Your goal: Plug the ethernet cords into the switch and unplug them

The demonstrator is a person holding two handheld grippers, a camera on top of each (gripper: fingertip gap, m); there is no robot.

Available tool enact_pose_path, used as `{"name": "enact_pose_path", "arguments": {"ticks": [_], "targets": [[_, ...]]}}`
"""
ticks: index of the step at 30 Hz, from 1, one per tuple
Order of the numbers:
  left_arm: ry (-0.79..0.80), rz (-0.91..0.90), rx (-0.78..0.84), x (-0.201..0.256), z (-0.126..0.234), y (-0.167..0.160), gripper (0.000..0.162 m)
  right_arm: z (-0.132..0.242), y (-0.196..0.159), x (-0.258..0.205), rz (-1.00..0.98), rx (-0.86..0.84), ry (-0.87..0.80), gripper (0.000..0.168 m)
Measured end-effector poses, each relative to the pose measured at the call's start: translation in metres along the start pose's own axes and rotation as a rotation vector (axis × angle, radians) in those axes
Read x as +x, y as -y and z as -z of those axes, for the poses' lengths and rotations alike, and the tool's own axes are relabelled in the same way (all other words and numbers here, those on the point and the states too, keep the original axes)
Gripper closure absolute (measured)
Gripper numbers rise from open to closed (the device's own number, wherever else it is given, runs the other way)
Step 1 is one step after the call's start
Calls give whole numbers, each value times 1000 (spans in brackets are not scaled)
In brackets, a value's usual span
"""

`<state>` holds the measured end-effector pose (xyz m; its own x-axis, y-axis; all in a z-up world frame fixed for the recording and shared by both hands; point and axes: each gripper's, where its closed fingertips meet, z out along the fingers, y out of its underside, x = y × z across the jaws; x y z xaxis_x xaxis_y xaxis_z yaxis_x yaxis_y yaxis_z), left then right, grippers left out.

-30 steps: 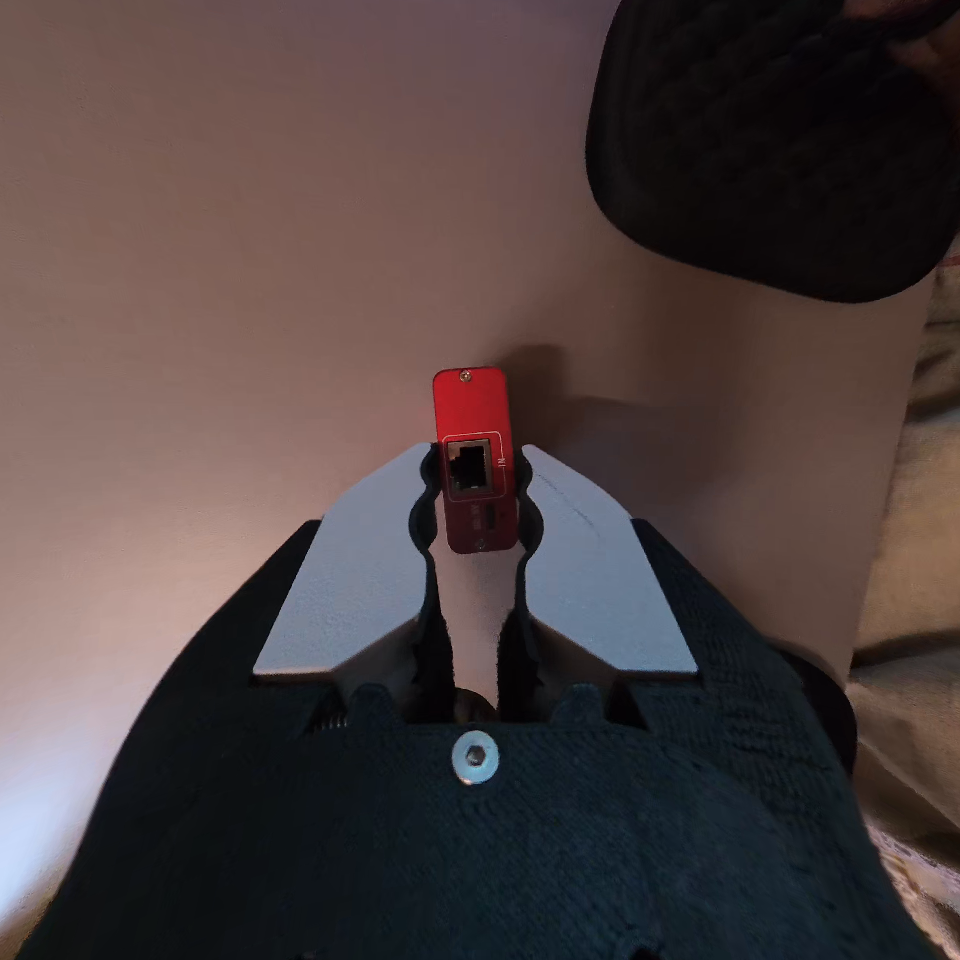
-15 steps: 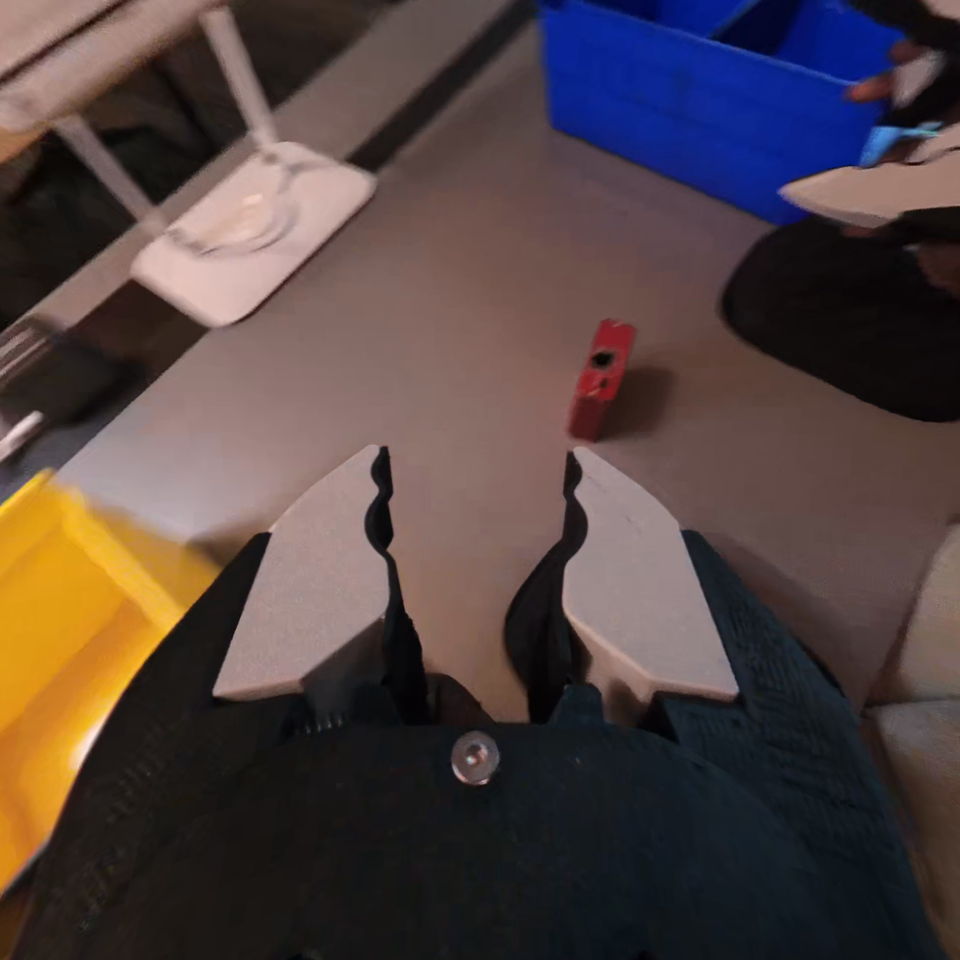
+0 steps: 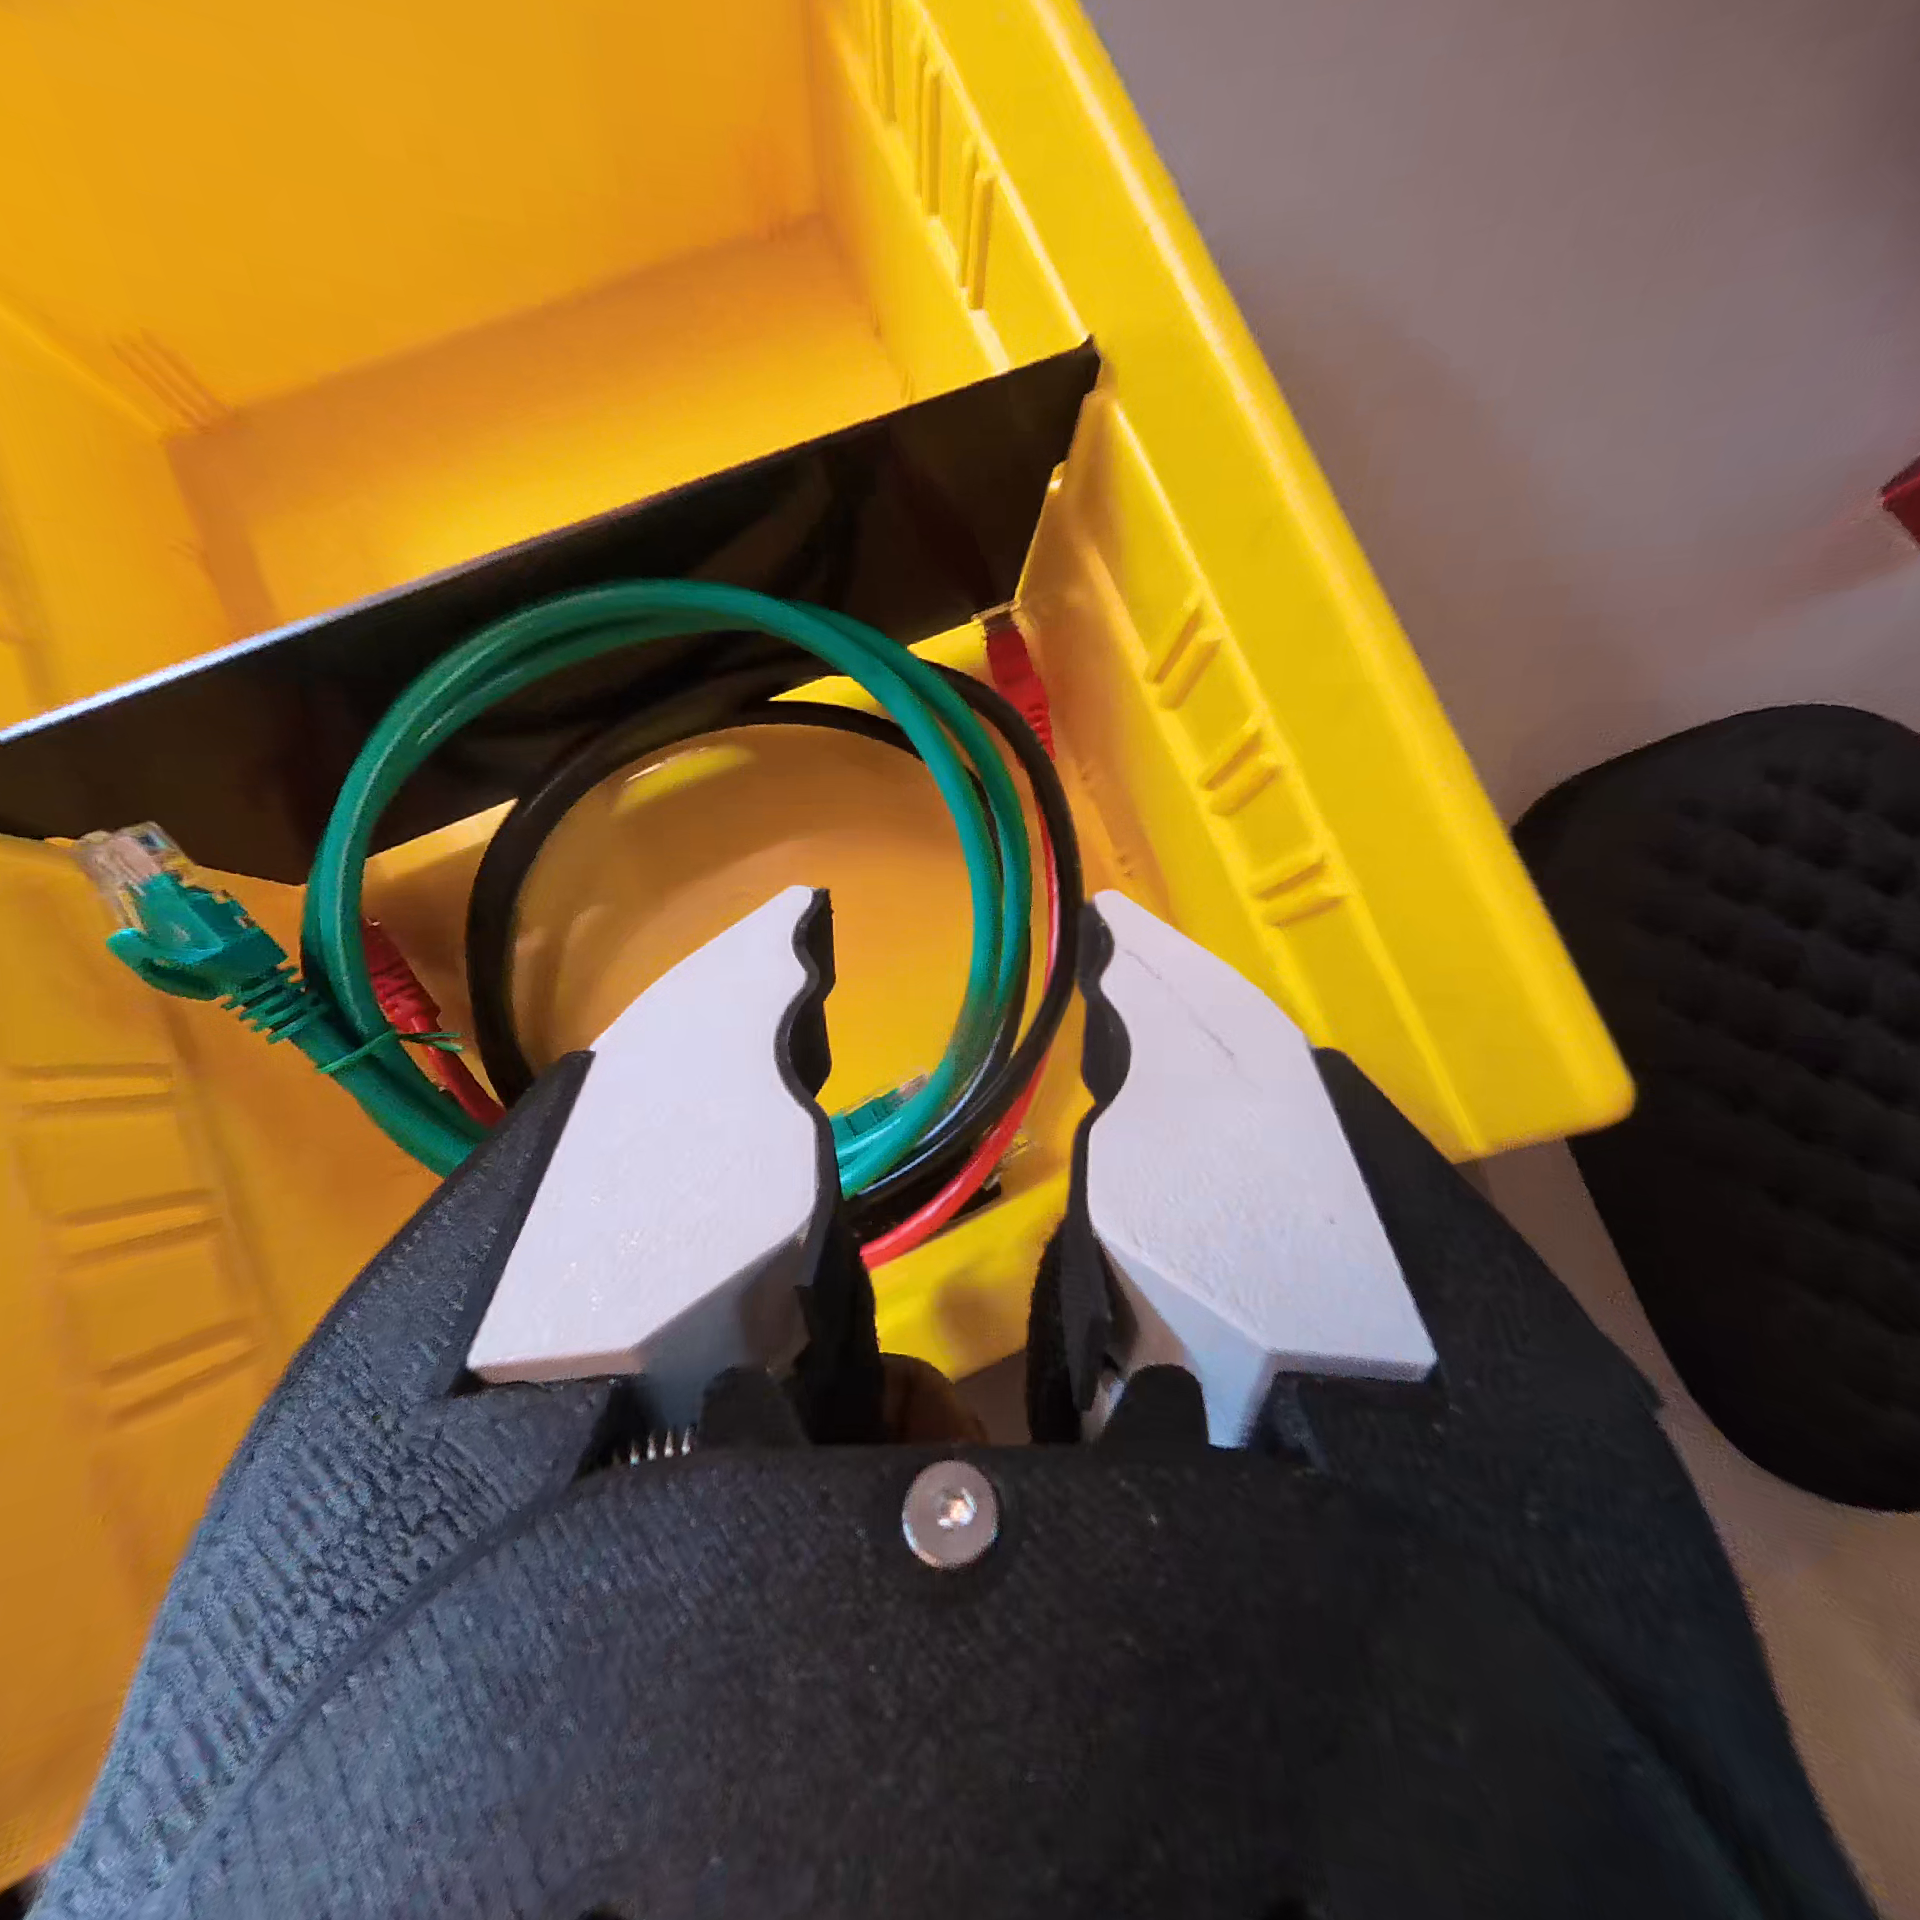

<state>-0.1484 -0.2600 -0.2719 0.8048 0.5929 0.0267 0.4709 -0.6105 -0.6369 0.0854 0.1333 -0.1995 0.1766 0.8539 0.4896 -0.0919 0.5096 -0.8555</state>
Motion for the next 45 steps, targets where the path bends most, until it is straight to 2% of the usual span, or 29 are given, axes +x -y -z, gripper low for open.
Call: {"name": "enact_pose_path", "arguments": {"ticks": [6,8,11,17,22,25,28,30,34,37,42,45], "targets": [[-81,26,-62,6,-21,-6,126,0,-1,0,9,-4,0,81],[-141,25,-82,14,-25,-9,139,0,-1,0,13,-7,0,81],[-121,14,-65,12,-22,-6,155,0,-1,0,17,-9,1,81],[0,-22,70,4,13,13,156,0,-1,-1,19,-8,2,81],[151,-122,375,9,71,63,156,0,-1,-1,21,-8,5,81],[252,-285,548,29,106,93,157,0,-1,-2,24,-10,7,81],[316,-456,670,64,123,114,156,0,0,-2,23,-8,9,81],[354,-556,703,89,120,122,156,0,1,-3,23,-4,12,81],[418,-774,707,142,92,126,156,-1,15,-9,27,30,32,84],[466,-903,725,177,71,124,157,-3,46,-28,-84,115,128,92],[469,-1084,772,237,43,115,157,-3,121,-91,-501,285,526,92],[497,-1178,793,262,31,111,157,-8,149,-113,-662,290,687,87]]}}
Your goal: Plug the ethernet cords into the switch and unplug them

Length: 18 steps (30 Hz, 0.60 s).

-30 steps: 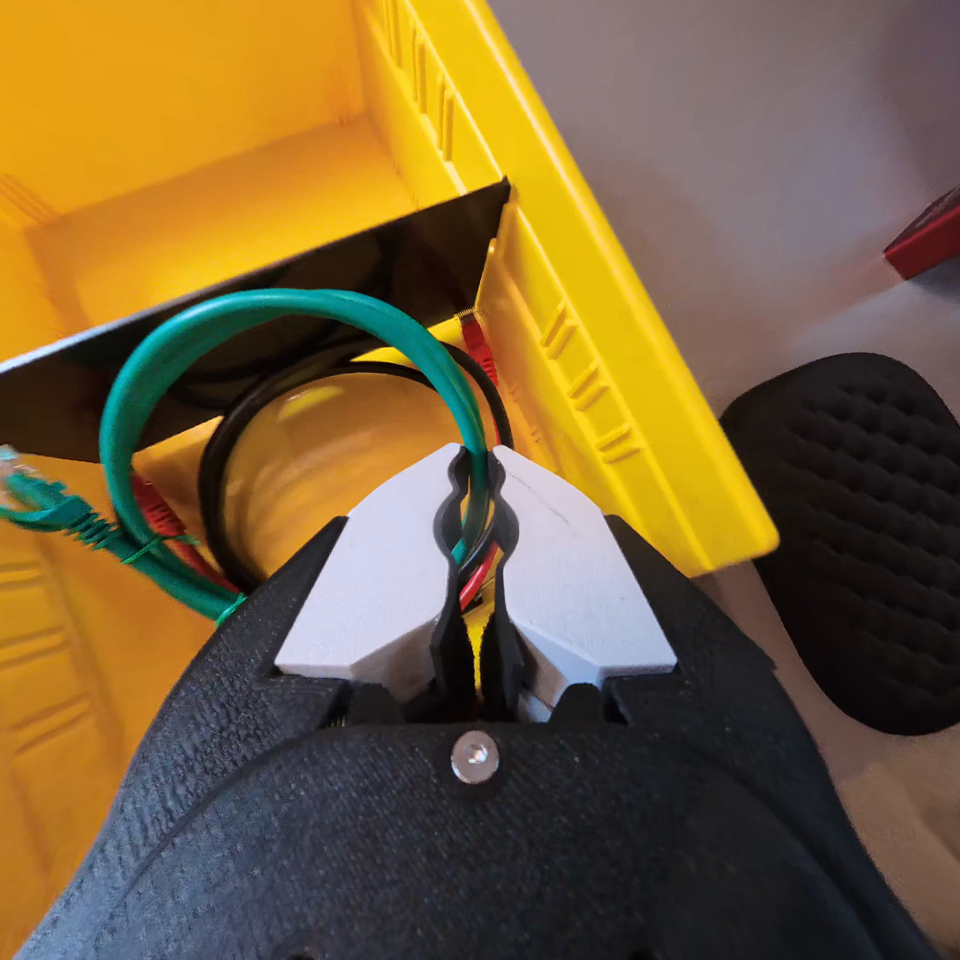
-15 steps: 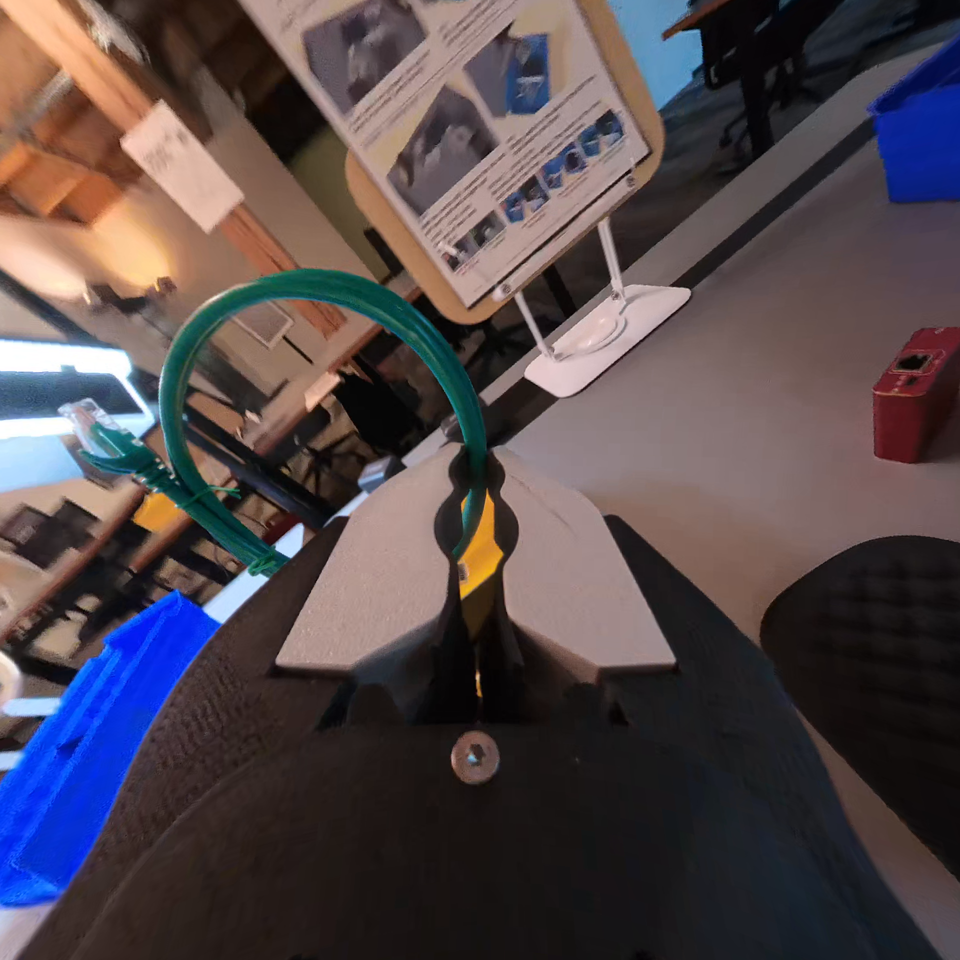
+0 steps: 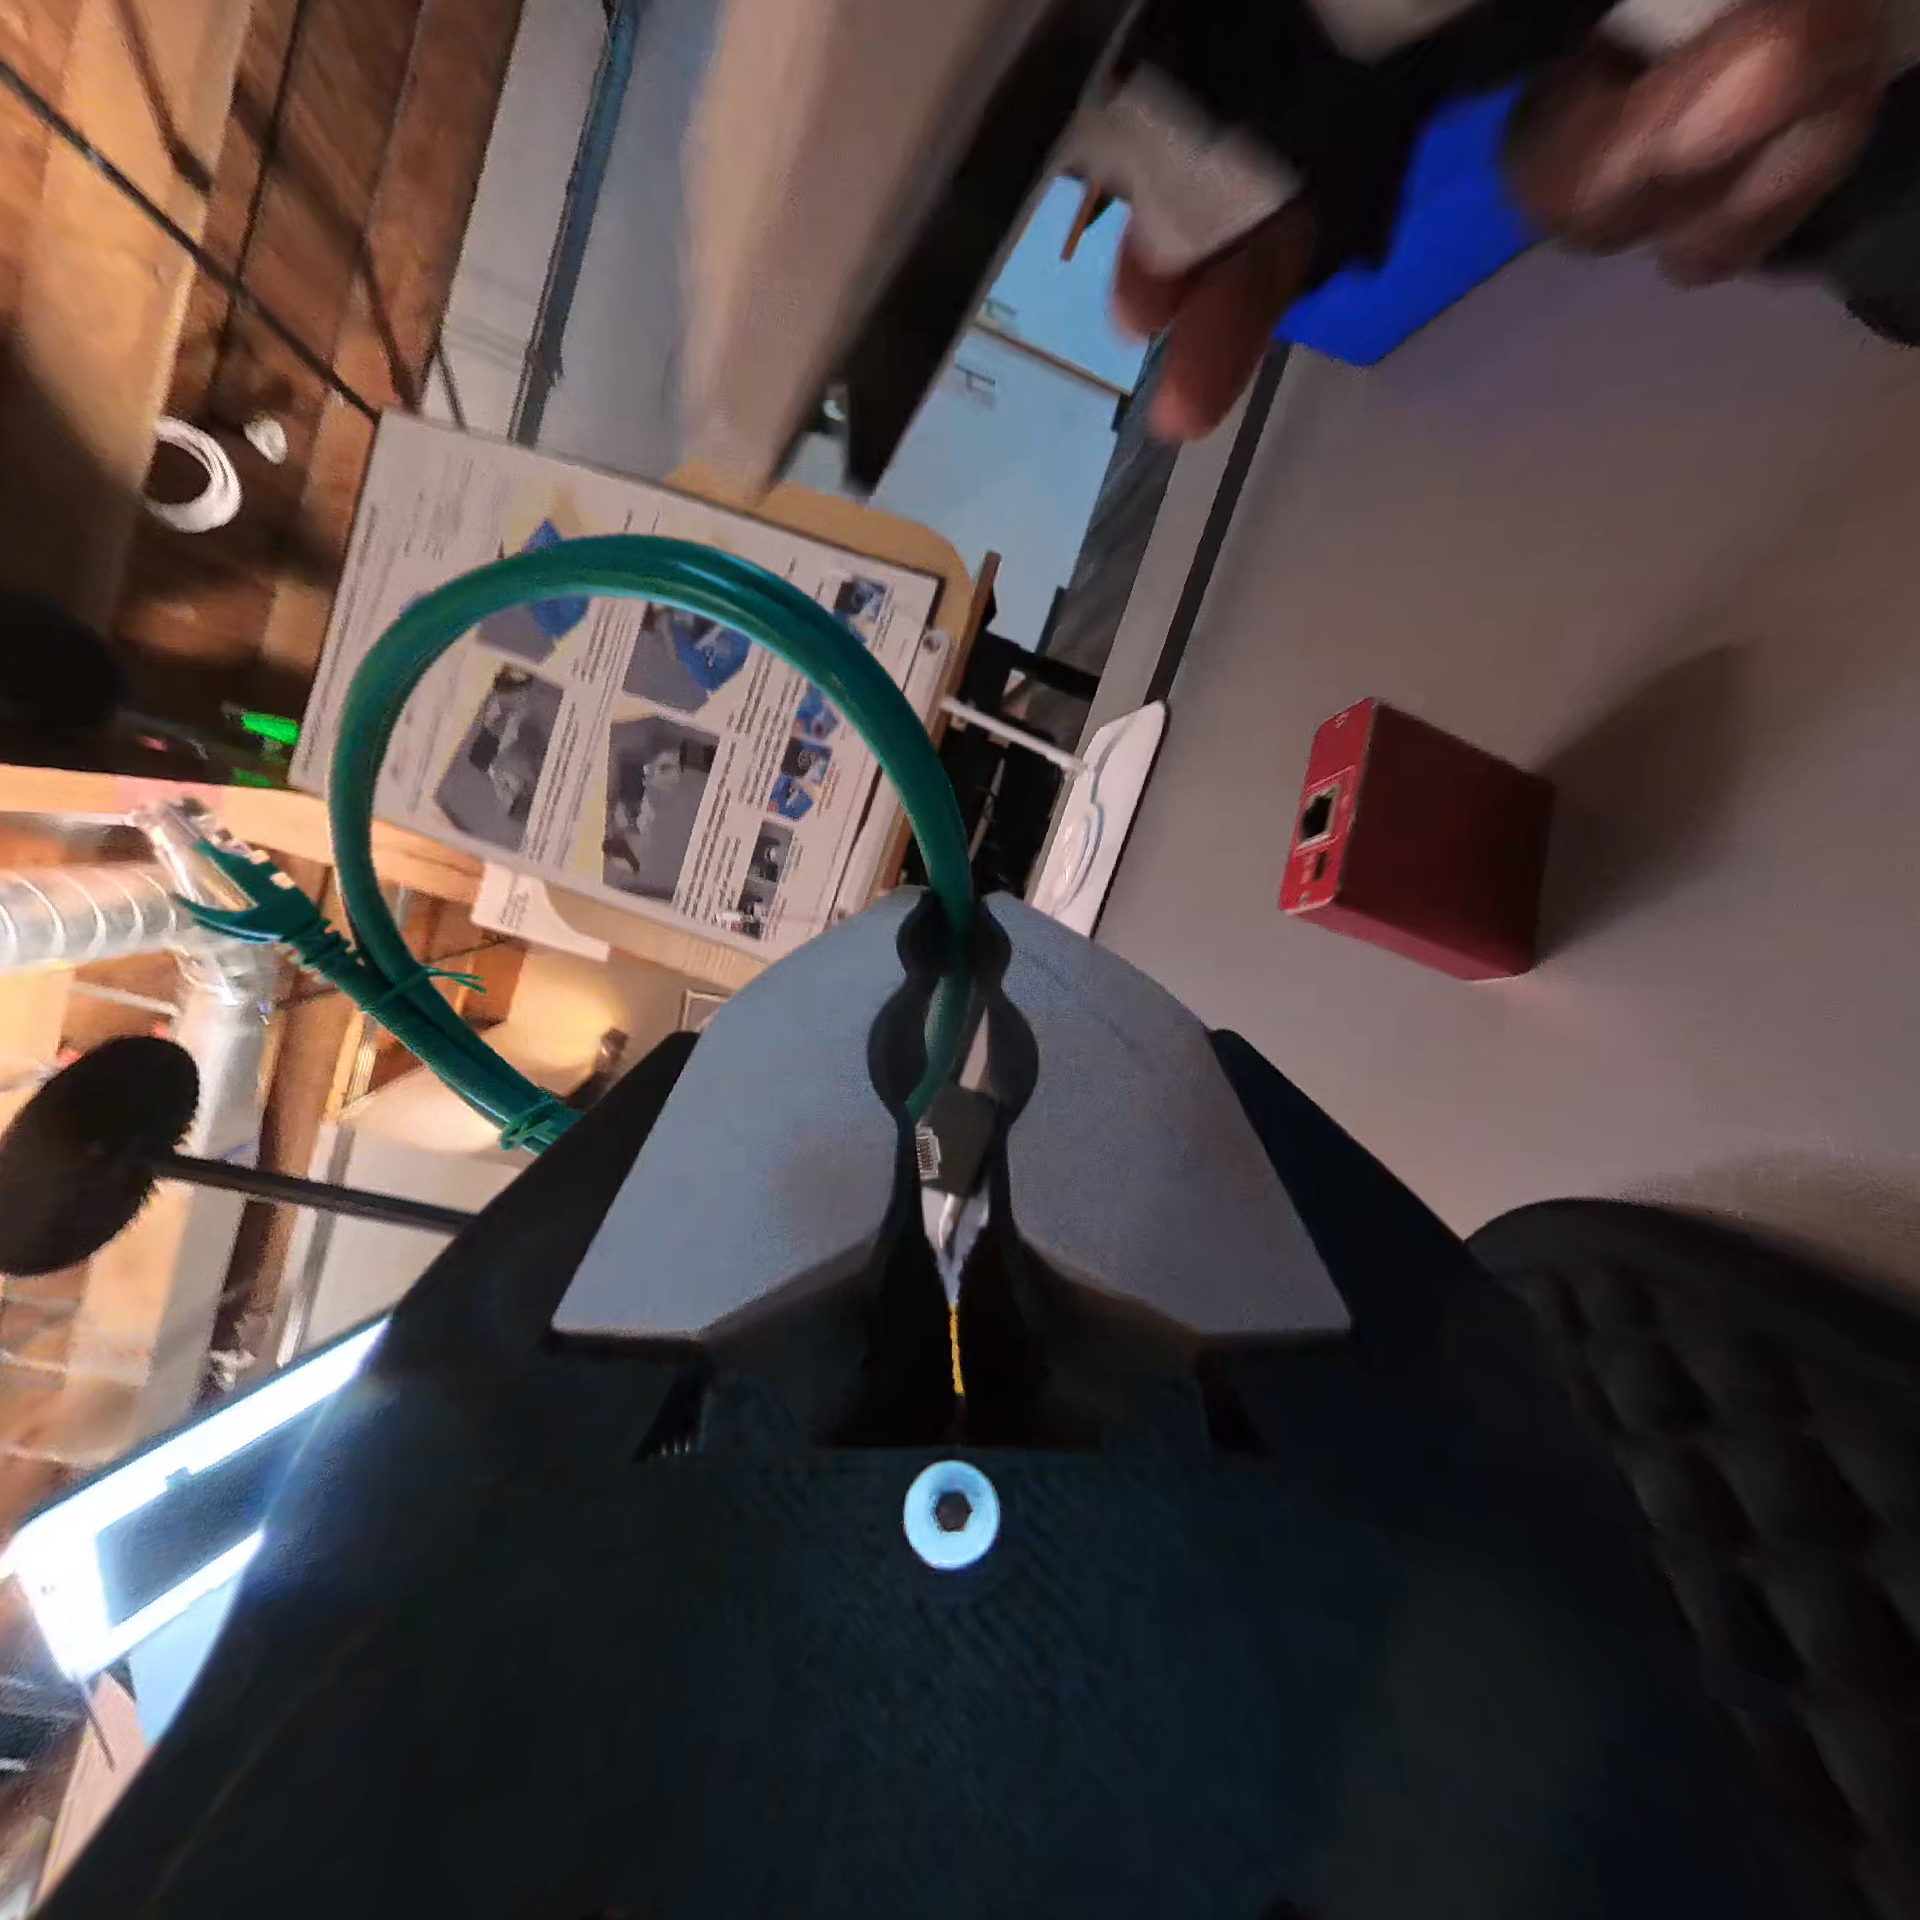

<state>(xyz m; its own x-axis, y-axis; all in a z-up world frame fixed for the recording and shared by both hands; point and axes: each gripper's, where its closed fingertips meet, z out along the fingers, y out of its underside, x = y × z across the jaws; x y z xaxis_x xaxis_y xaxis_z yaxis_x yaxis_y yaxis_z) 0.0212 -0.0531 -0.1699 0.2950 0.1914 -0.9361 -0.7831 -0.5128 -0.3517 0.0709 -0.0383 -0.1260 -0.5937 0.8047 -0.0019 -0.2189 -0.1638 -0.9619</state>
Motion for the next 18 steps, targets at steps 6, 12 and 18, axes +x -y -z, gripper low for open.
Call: {"name": "enact_pose_path", "arguments": {"ticks": [6,12,18], "targets": [[-52,-73,70,30,-3,22,157,-25,-6,8,-93,-77,16,138],[-184,232,232,28,9,32,124,-18,-9,6,-72,-54,64,164],[-146,827,544,-54,44,26,119,3,1,15,-262,62,110,166]]}}
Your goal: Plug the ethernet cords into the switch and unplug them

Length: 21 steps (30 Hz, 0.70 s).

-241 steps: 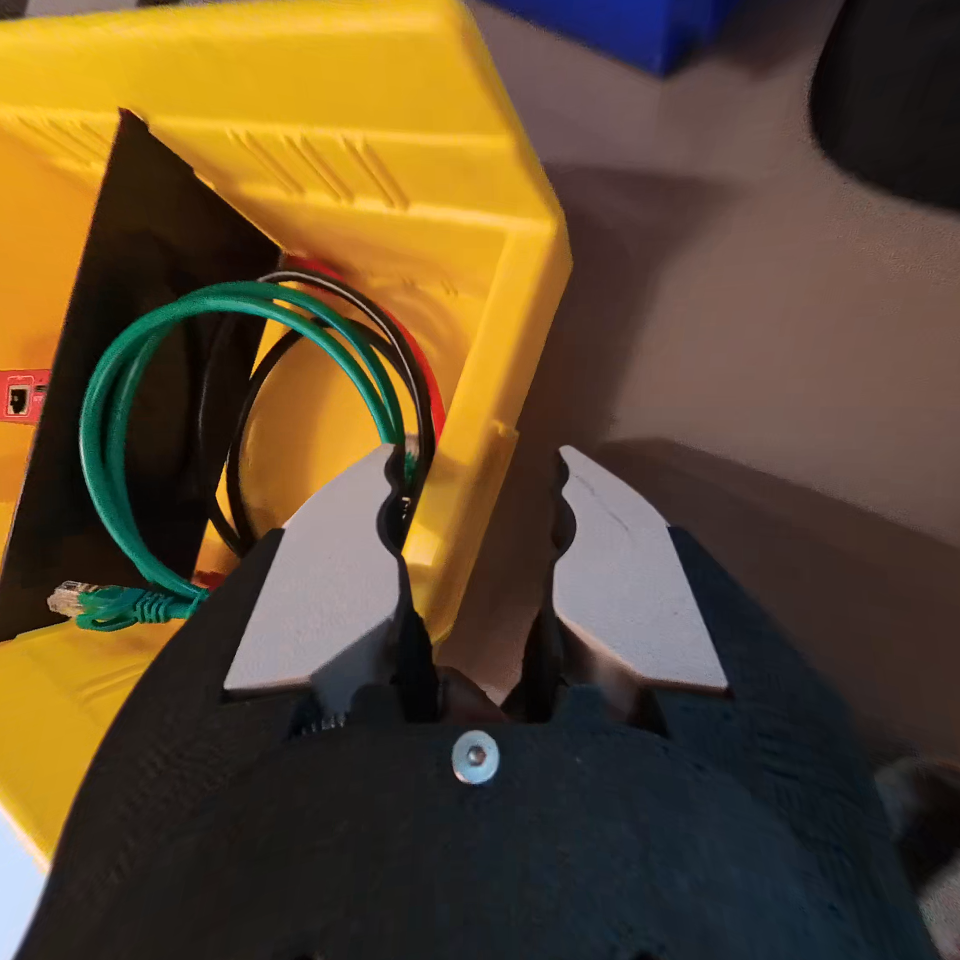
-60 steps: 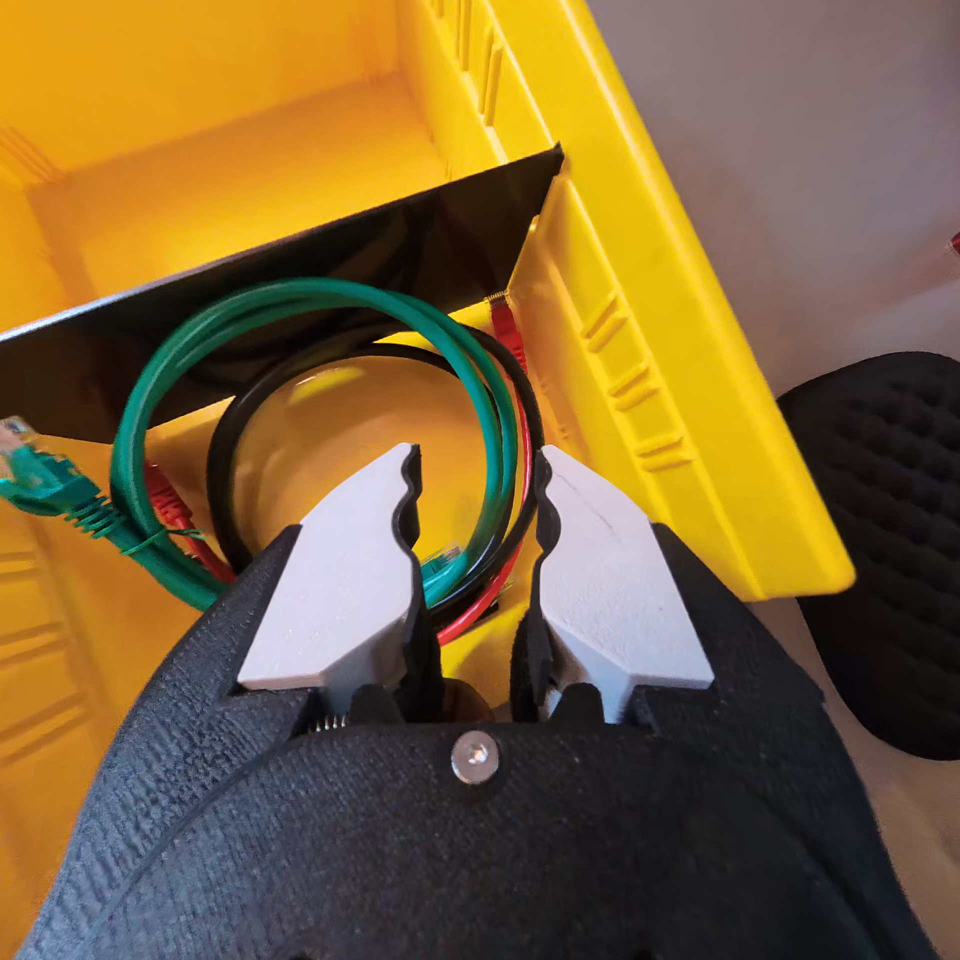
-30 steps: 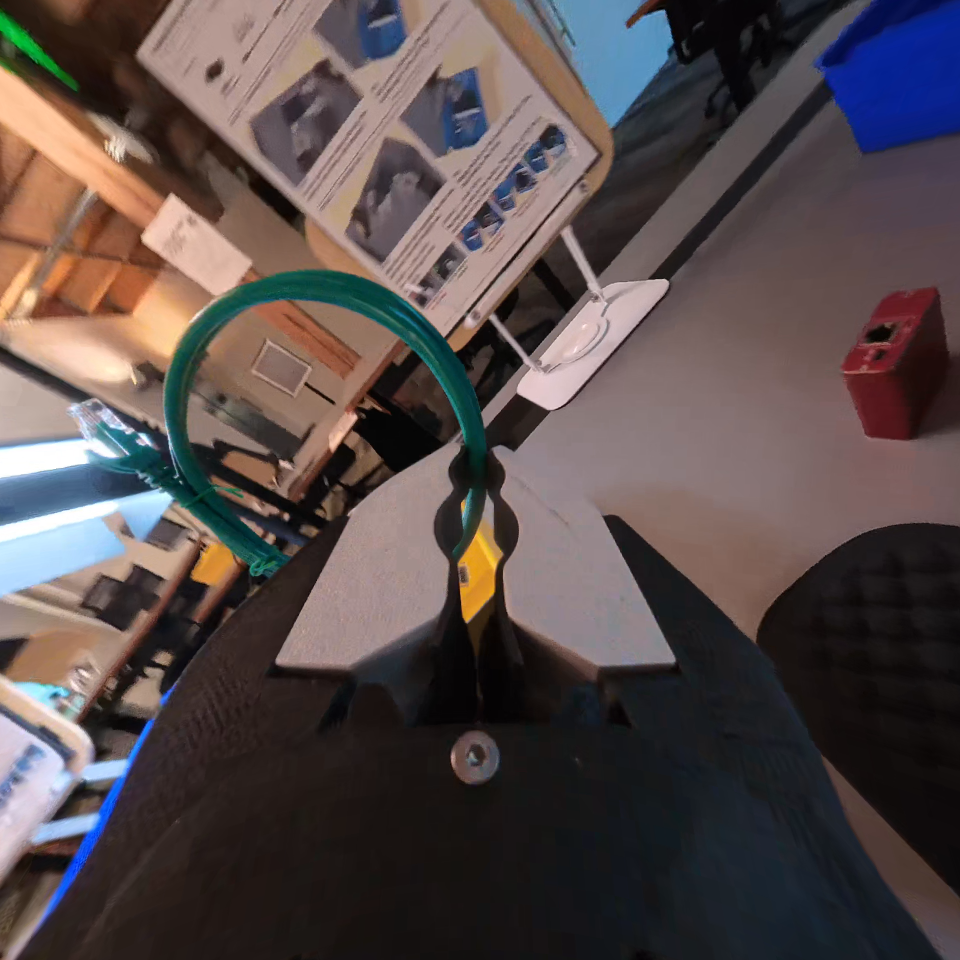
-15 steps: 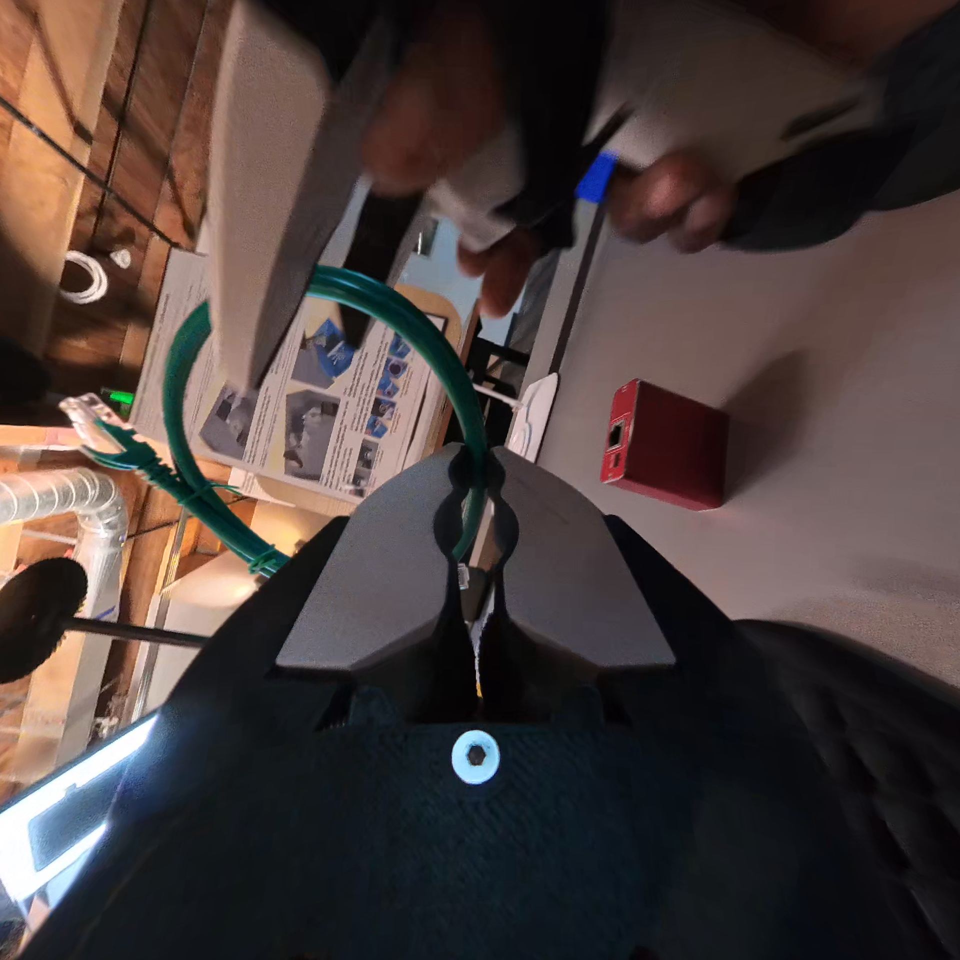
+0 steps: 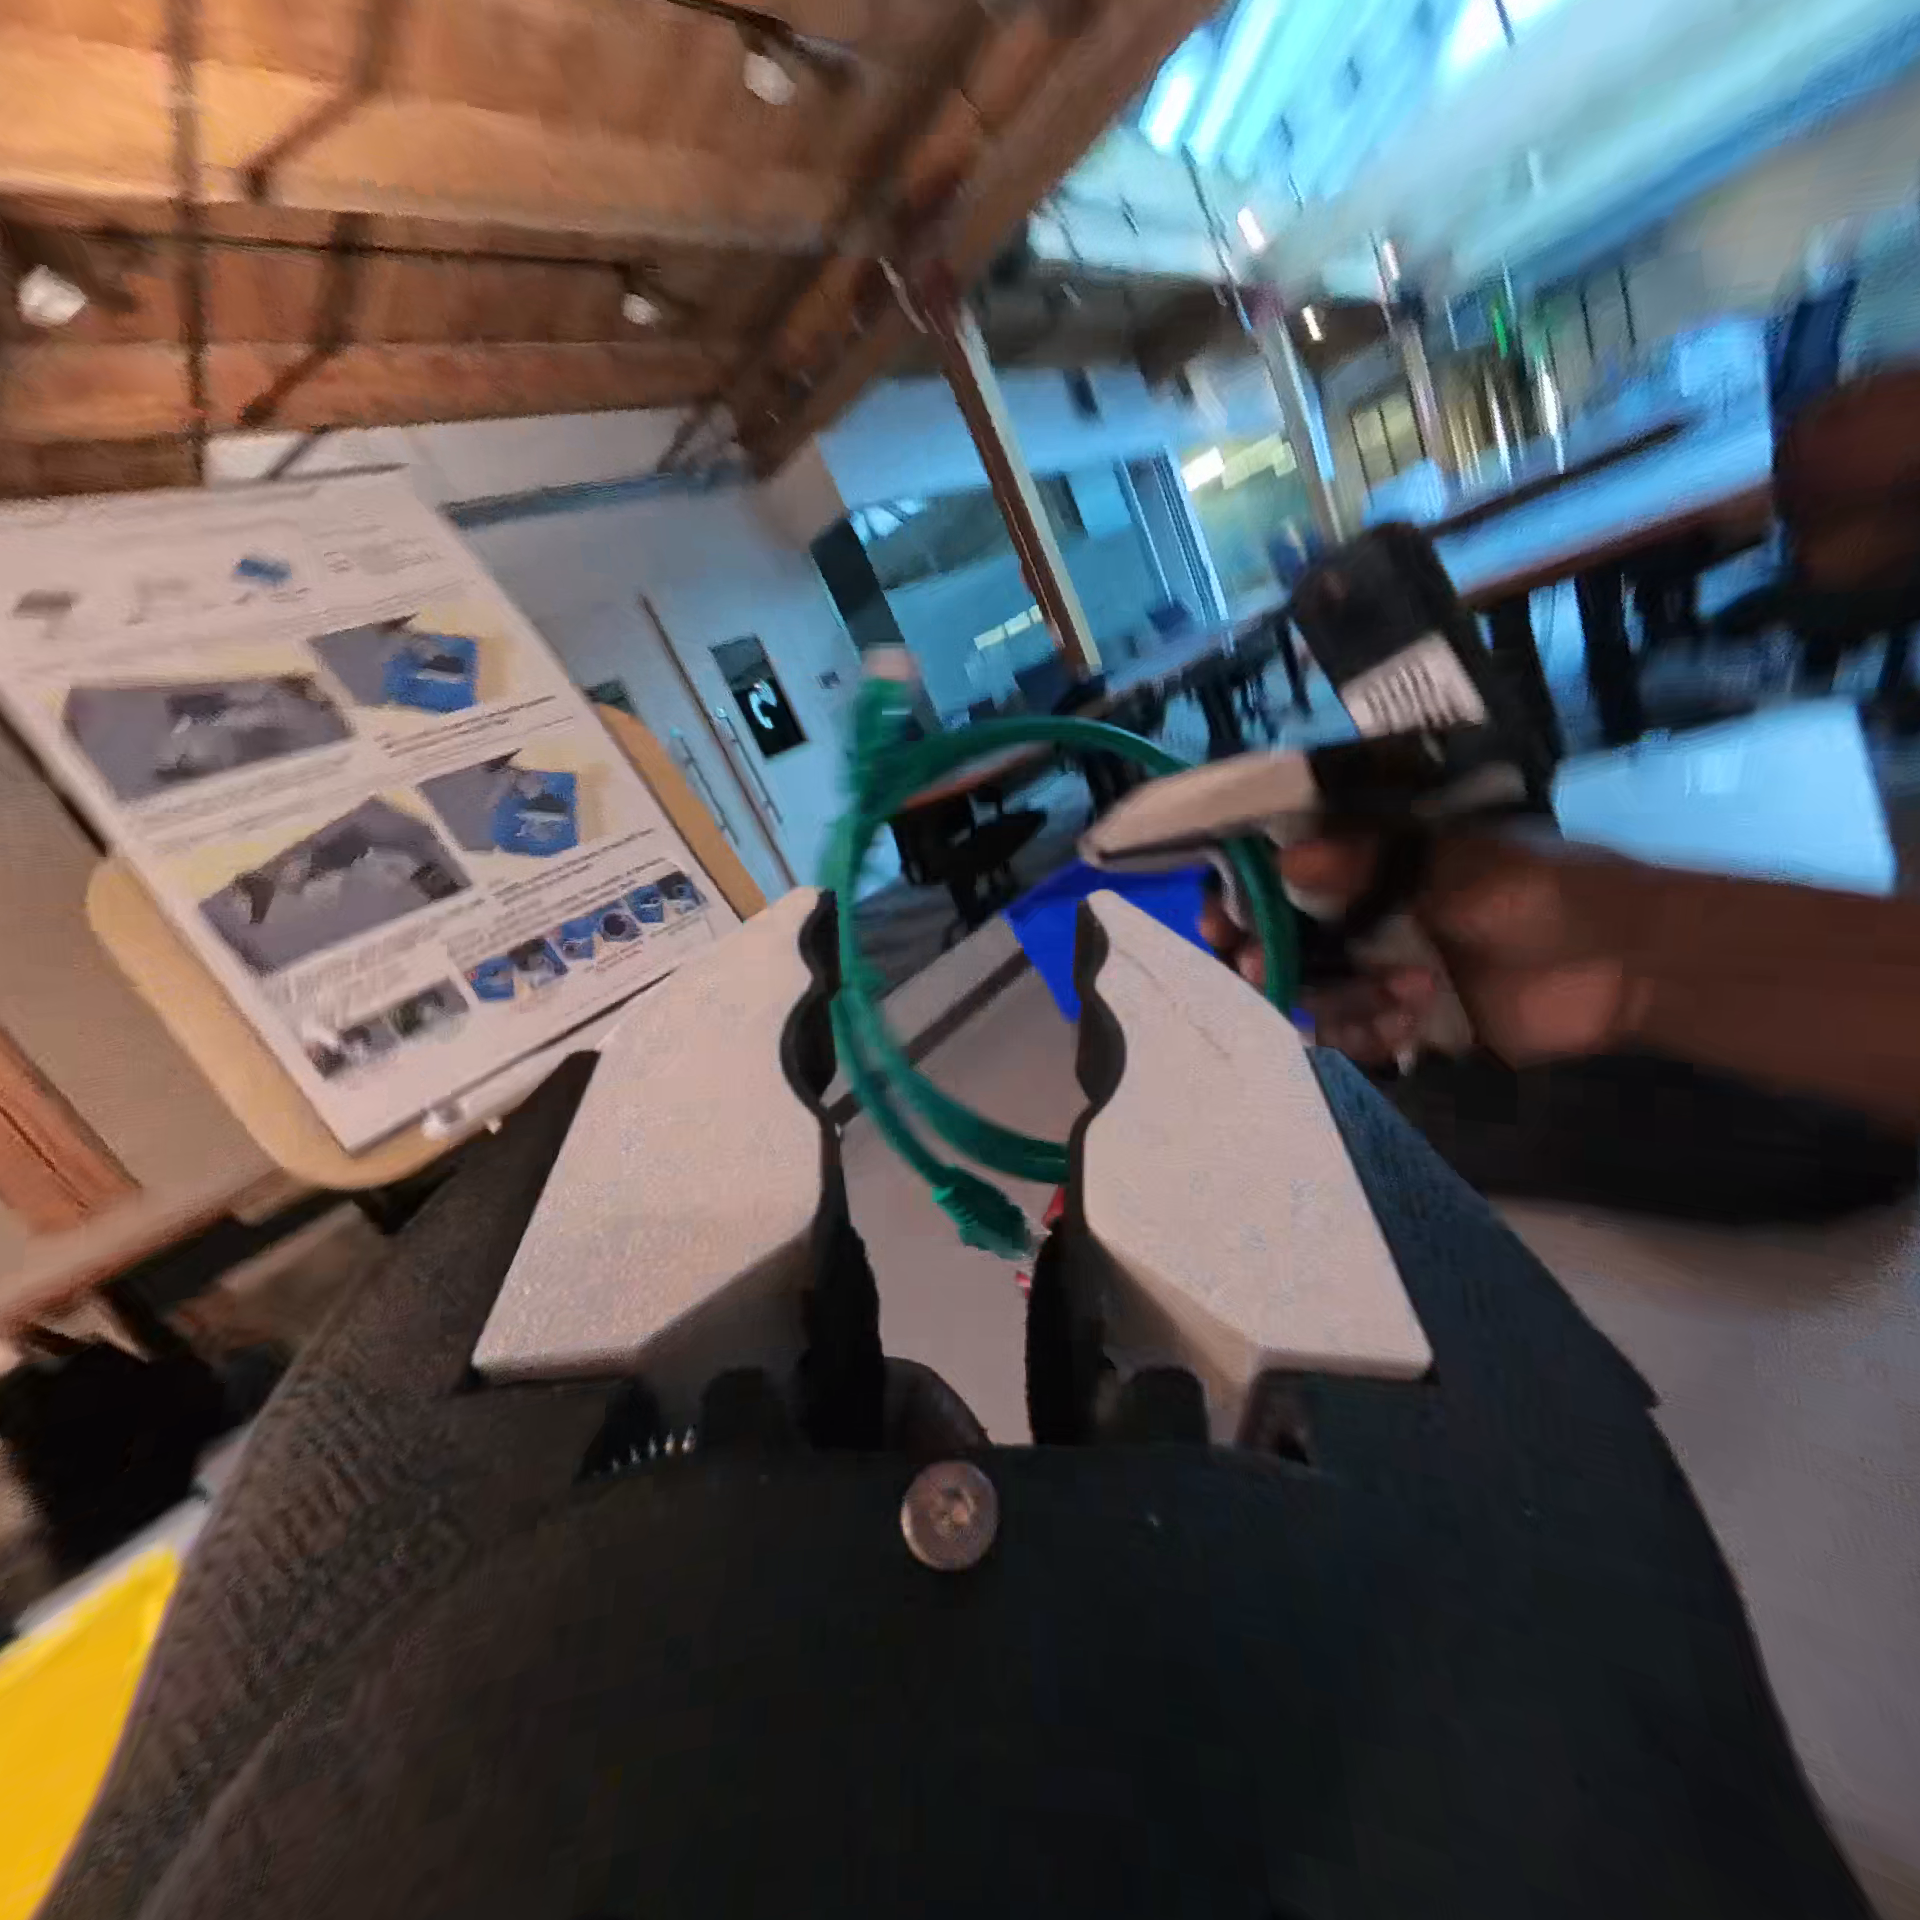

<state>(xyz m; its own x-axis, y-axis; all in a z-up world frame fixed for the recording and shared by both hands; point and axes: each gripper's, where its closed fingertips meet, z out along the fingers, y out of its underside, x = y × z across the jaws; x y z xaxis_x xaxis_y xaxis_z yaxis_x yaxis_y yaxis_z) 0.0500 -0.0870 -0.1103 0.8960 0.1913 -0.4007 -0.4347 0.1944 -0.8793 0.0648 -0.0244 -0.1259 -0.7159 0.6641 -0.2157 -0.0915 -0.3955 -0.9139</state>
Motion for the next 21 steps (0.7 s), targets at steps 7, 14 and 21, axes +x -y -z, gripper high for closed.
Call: {"name": "enact_pose_path", "arguments": {"ticks": [7,14,21], "targets": [[-83,741,7,-10,-6,-23,99,21,31,-2,-189,343,106,165],[-208,1005,32,37,-40,-30,83,25,39,-14,-202,534,171,164],[-234,859,184,30,-30,-7,157,16,21,-28,-73,474,184,165]]}}
